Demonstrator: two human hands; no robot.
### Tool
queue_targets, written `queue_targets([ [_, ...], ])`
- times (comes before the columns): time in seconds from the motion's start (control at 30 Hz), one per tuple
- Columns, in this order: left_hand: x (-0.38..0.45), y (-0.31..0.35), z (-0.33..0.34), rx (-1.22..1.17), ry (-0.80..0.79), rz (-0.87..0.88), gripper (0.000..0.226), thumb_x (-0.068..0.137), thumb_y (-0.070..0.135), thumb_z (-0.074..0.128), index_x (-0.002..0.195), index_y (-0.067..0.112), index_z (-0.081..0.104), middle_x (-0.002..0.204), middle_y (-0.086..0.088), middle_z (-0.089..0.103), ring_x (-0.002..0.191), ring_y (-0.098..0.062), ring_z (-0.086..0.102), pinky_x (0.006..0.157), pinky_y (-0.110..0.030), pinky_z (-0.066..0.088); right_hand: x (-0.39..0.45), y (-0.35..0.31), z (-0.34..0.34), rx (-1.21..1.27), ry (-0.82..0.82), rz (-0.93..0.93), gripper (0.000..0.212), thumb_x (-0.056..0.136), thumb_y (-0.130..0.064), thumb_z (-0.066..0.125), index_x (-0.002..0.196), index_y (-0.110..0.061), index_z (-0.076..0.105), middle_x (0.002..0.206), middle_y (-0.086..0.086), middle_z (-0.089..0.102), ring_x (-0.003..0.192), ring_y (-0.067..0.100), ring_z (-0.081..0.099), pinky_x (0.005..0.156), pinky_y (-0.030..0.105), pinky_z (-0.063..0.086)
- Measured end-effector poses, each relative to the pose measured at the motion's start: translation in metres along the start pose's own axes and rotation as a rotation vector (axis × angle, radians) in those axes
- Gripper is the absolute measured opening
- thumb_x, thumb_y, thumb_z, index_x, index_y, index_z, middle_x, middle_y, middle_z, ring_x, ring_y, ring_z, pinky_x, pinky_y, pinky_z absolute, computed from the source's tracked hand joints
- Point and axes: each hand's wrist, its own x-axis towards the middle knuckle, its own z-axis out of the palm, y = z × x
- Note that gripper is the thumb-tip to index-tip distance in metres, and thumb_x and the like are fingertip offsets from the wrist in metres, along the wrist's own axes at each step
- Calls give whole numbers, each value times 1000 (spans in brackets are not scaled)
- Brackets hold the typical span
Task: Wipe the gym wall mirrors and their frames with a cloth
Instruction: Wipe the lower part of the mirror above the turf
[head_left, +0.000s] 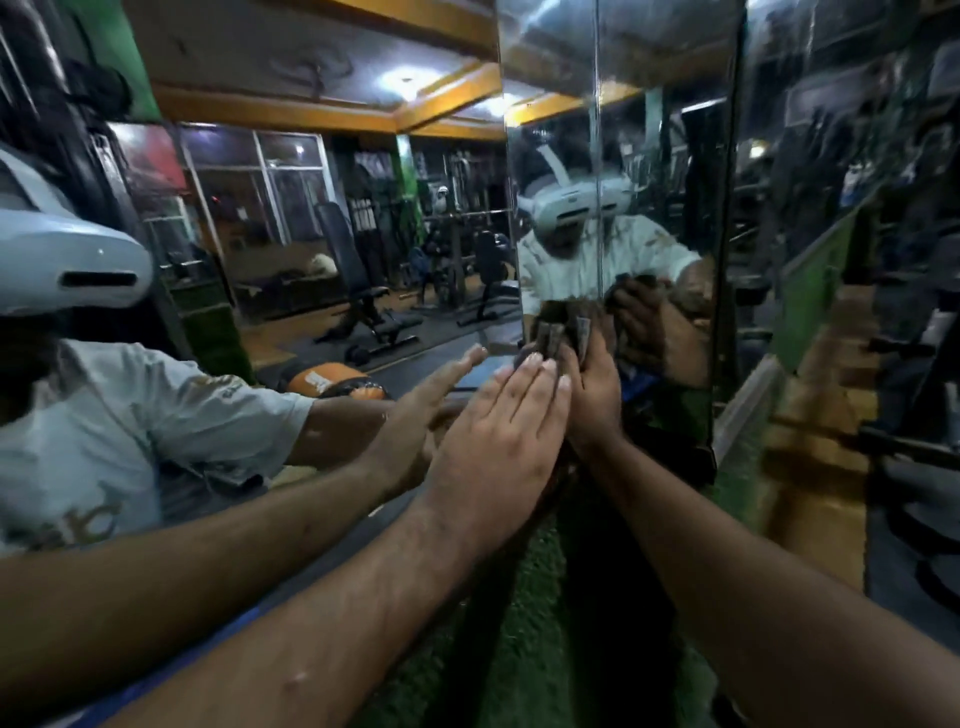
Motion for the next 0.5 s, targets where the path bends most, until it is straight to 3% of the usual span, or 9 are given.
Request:
queue_targets([
  [0.1,-13,-1,12,139,-93,25,62,103,26,23,155,-7,22,162,-29,23,153,-42,18,126,-51,5,-1,6,-8,-101,-28,-50,67,103,-45,42,163,-20,29,170,0,29,151,9,30,113,19,27],
  [0.2,-14,3,14,186,-169,-13,66,106,29,14,155,-11,-3,162,-34,-9,153,-45,-8,122,-52,-13,0,19,-8,-120,-65,-28,75,97,-60,36,158,-18,39,160,9,45,147,25,42,115,34,39],
  [0.33,-11,7,15,254,-181,-72,67,104,27,6,149,-18,-15,155,-41,-25,149,-52,-18,123,-56,-12,5,30,-11,-130,-74,-27,73,96,-65,32,155,-23,41,160,5,45,146,30,45,115,49,43],
  [0.5,-8,11,15,257,-211,-133,66,105,27,7,149,-19,-13,157,-40,-20,151,-49,-15,124,-55,-8,-7,36,-1,-55,-22,-16,68,102,-55,36,161,-22,33,169,-3,29,157,17,24,127,41,26],
])
